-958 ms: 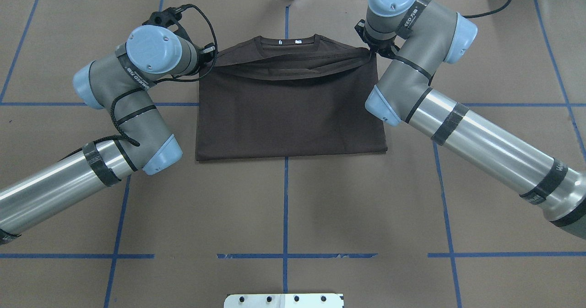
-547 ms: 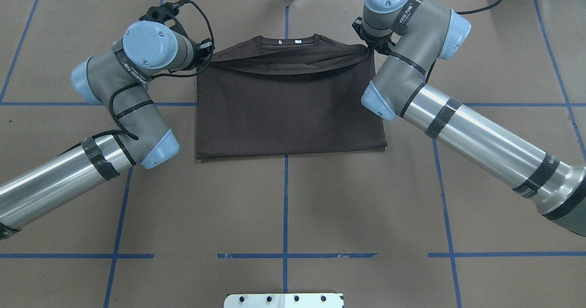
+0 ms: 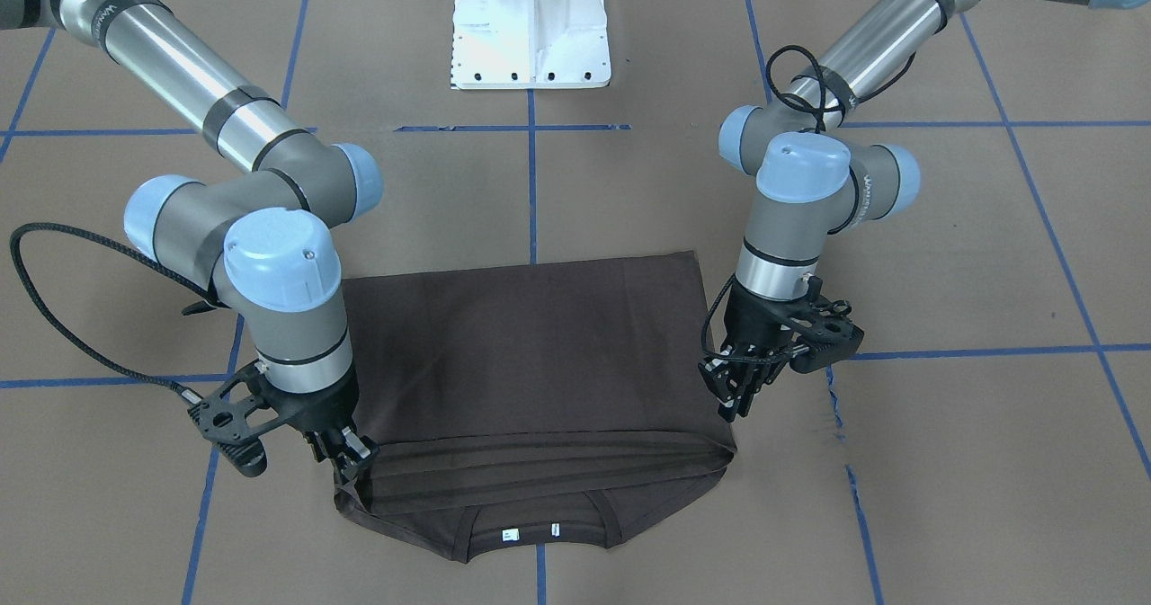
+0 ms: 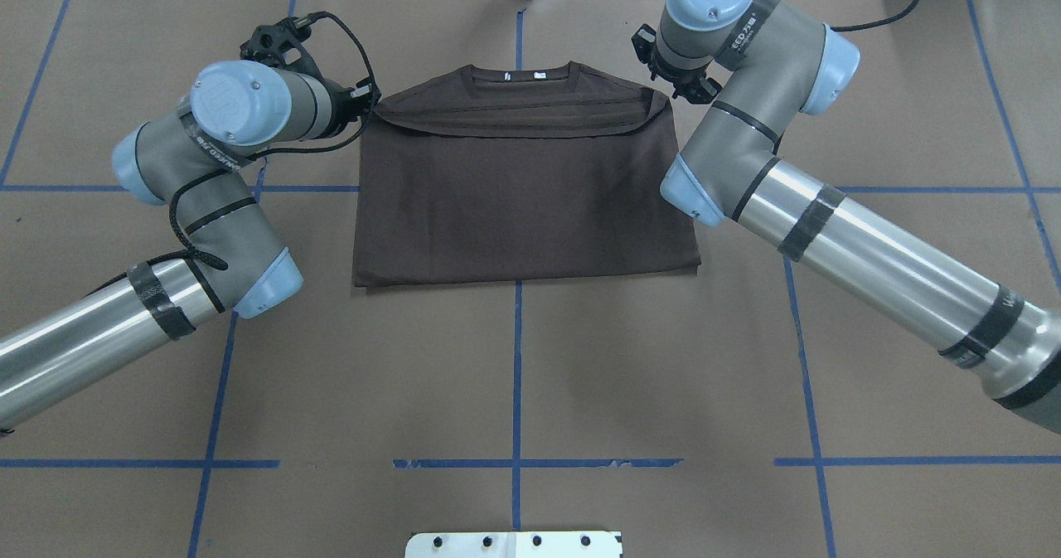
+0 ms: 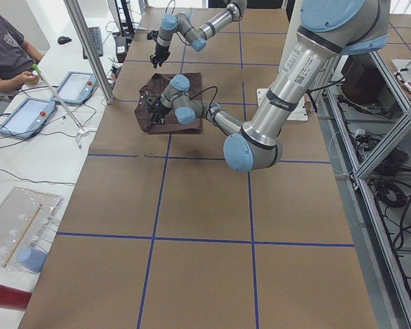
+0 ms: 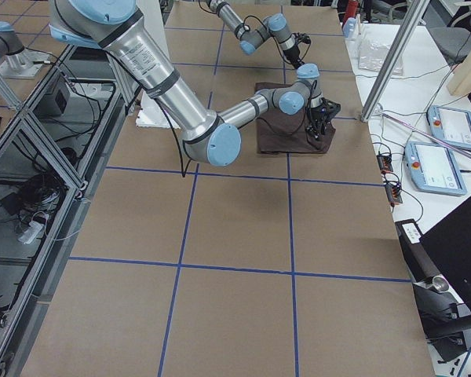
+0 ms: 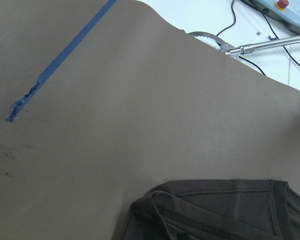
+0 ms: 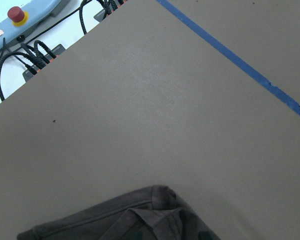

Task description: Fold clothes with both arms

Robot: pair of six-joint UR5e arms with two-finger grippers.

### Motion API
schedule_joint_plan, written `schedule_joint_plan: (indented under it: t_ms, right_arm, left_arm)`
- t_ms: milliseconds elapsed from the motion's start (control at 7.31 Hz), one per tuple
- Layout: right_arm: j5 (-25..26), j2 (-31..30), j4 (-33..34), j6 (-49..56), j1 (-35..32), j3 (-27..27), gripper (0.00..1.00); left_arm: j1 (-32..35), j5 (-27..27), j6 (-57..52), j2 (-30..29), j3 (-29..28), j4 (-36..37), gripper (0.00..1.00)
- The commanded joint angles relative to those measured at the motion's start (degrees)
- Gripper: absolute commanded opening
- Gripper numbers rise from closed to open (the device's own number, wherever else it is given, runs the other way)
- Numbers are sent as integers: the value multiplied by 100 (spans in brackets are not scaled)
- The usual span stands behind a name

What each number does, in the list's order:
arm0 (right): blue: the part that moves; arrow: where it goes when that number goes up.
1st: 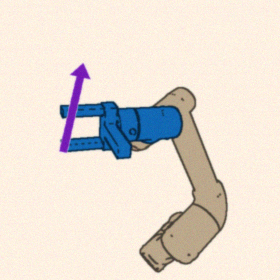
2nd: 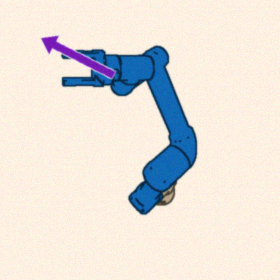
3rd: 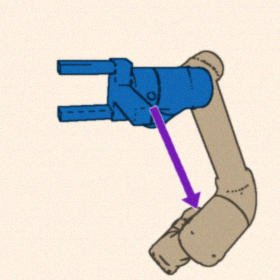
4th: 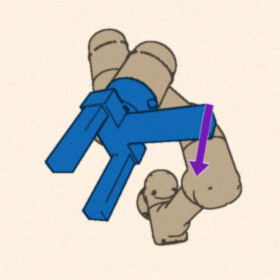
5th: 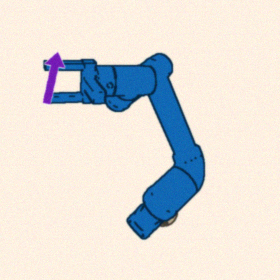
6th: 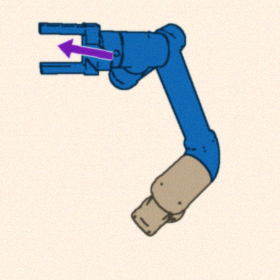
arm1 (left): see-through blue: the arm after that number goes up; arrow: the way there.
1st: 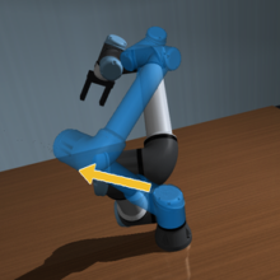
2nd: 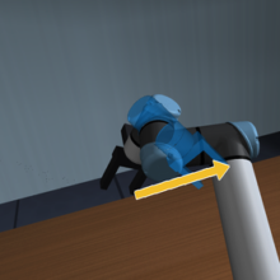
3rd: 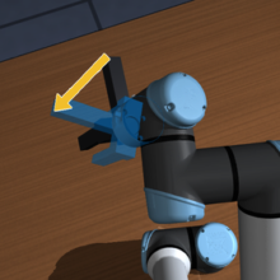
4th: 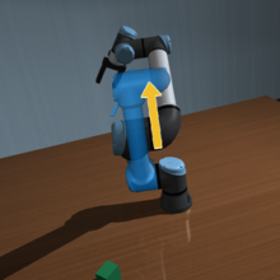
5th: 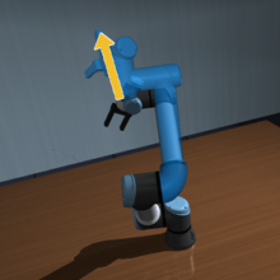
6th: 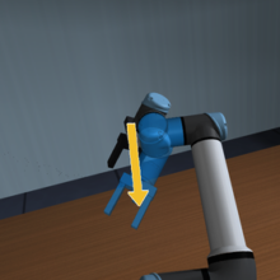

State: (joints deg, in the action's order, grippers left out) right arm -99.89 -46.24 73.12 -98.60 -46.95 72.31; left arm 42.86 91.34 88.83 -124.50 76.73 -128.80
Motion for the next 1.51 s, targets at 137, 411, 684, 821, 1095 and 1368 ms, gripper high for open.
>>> schedule_joint_plan:
  t_ms: [137, 411, 684, 821, 1095, 1368]
  right_arm:
    - [-65, -1848, -8, -344, 860, 2494, 100]
    - [40, -2046, -17, -1383, 1204, 2612, 100]
    - [119, -2248, -17, -1513, 1434, 2560, 84]
    - [119, -2266, -17, -1504, 1443, 2438, 83]
    - [128, -2257, -8, -1486, 1434, 2393, 54]
    - [93, -2275, -8, -1478, 1382, 2402, 0]
  left_arm:
    - [-14, 138, 11, 137, 62, -277, 29]
    - [-14, 147, 38, 128, 114, -277, 29]
    - [-14, 147, 64, 128, 202, -251, 29]
    - [-14, 147, 64, 128, 228, -233, 29]
    - [-14, 130, 64, 128, 351, -207, 29]
    - [-14, 121, 64, 128, 343, -207, 29]
